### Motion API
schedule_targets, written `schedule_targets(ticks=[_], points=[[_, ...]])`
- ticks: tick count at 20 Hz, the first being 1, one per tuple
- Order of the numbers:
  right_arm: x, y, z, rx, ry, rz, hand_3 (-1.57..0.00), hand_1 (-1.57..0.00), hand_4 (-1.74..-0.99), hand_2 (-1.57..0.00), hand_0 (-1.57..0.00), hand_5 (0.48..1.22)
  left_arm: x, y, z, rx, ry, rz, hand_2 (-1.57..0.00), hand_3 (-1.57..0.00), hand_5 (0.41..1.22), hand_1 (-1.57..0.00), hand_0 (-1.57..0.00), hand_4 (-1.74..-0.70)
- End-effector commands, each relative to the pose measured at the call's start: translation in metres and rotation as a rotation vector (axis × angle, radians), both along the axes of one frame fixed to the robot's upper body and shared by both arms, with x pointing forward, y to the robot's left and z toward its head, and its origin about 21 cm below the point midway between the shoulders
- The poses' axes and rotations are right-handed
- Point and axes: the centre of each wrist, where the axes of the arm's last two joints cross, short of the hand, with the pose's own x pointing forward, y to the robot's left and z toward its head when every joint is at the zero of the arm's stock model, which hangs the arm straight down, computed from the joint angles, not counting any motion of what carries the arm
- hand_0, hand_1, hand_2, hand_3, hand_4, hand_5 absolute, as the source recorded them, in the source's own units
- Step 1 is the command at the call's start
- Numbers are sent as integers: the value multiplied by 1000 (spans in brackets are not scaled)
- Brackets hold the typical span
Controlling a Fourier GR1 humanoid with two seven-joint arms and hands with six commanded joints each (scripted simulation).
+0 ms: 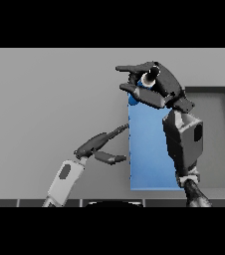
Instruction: Pick up the blue pipe and place it into the blue bin.
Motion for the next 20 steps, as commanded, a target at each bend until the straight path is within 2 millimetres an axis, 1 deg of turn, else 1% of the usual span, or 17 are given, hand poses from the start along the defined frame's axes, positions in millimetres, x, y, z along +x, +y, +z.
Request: schedule_targets(ticks=[1,2,3,4,5,8,9,10,11,13,14,15,17,20], points=[[6,-7,-1,-16,6,-46,-1571,-1571,-1498,-1571,-1571,1221,-1,3,2,1,0,7,0,0,468,0,0,-951],[9,-15,0,-22,13,-99,-1571,-1571,-1498,-1571,-1571,1221,-1,3,3,0,2,13,0,1,470,0,0,-950],[13,-24,-6,-27,35,-145,-1571,-1571,-1498,-1571,-1571,1221,-2,2,3,7,10,12,1,1,472,1,1,-950],[17,-33,-8,-33,68,-188,-1571,-1571,-1499,-1571,-1571,1221,-1,1,3,12,17,24,1,1,474,1,1,-951],[19,-41,-16,-50,98,-236,-1571,-1571,-1499,-1571,-1571,1221,-1,-1,4,7,12,25,1,1,474,1,1,-950],[21,-62,-38,-94,169,-328,-1571,-1571,-1499,-1571,-1571,1221,1,4,3,9,8,28,1,1,467,1,1,-944],[23,-68,-50,-108,205,-362,-1571,-1571,-1499,-1571,-1571,1221,1,5,3,8,6,33,1,1,465,1,1,-943],[23,-70,-59,-125,232,-387,-1571,-1571,-1499,-1571,-1571,1221,-1,1,3,4,4,27,1,1,463,1,1,-941],[24,-78,-71,-140,273,-420,-1571,-1571,-1499,-1571,-1571,1221,1,3,2,7,2,34,1,1,462,1,1,-941],[26,-82,-89,-178,339,-471,-1571,-1571,-1500,-1571,-1571,1221,3,1,4,14,-4,33,1,1,460,1,1,-935],[25,-87,-99,-190,372,-493,-1571,-1571,-1500,-1571,-1571,1221,2,3,-1,17,-8,34,1,1,460,1,1,-931],[20,-89,-112,-201,411,-515,-1571,-1571,-1500,-1571,-1571,1221,3,1,0,11,-15,36,1,1,462,1,1,-929],[17,-95,-136,-226,491,-578,-1571,-1571,-1500,-1571,-1571,1221,4,7,2,4,-31,37,1,1,464,1,1,-927],[12,-100,-158,-242,595,-642,-1571,-1571,-1499,-1571,-1571,1221,2,2,-2,20,-24,41,1,1,467,1,1,-928]])
